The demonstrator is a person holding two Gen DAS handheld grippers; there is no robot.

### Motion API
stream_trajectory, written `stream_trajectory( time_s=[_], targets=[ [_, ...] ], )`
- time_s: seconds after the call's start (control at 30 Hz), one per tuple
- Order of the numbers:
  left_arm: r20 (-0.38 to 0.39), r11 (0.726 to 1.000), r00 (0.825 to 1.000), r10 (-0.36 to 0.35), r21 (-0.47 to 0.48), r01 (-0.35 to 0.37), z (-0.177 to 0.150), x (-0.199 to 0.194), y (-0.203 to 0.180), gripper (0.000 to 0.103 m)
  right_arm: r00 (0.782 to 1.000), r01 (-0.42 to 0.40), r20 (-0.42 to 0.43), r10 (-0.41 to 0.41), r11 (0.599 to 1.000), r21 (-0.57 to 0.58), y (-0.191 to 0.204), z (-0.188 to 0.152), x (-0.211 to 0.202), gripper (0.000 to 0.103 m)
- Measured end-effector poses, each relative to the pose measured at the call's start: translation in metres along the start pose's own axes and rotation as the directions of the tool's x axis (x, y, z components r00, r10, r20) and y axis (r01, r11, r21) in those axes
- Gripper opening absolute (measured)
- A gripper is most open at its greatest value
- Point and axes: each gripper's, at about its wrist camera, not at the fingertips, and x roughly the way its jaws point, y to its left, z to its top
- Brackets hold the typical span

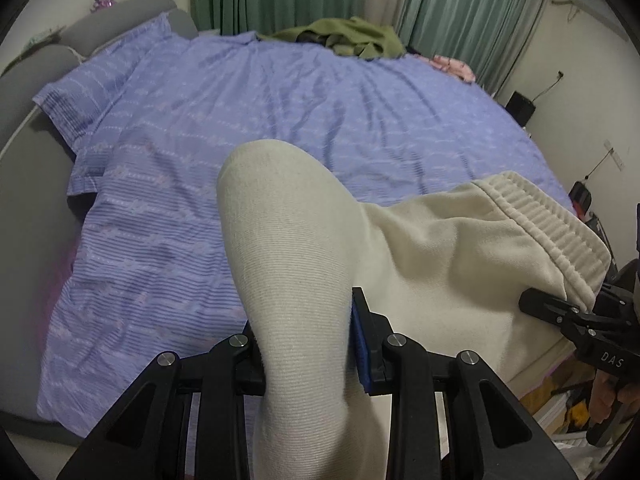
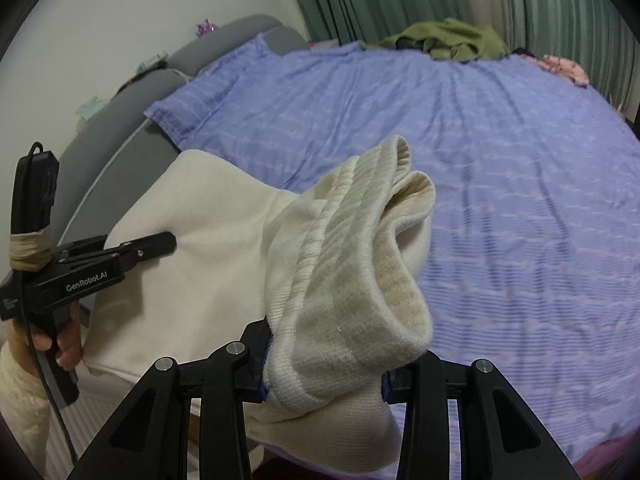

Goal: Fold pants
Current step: 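Lift the folded trousers with both tools and carry them toward the pillows, then lower the folded trousers onto the bed and open both tools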

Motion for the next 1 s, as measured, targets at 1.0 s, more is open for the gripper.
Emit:
stream_trajectory(
  time_s=[1.0],
  targets=[
    [-0.246, 0.989, 0.961, 0.129, 0.108, -0.105, 0.031, 0.216, 0.132, 0.044, 0.933, 0.197, -0.325, -0.153, 0.974, 0.108, -0.019, 0.018, 0.232, 0.063]
  ],
)
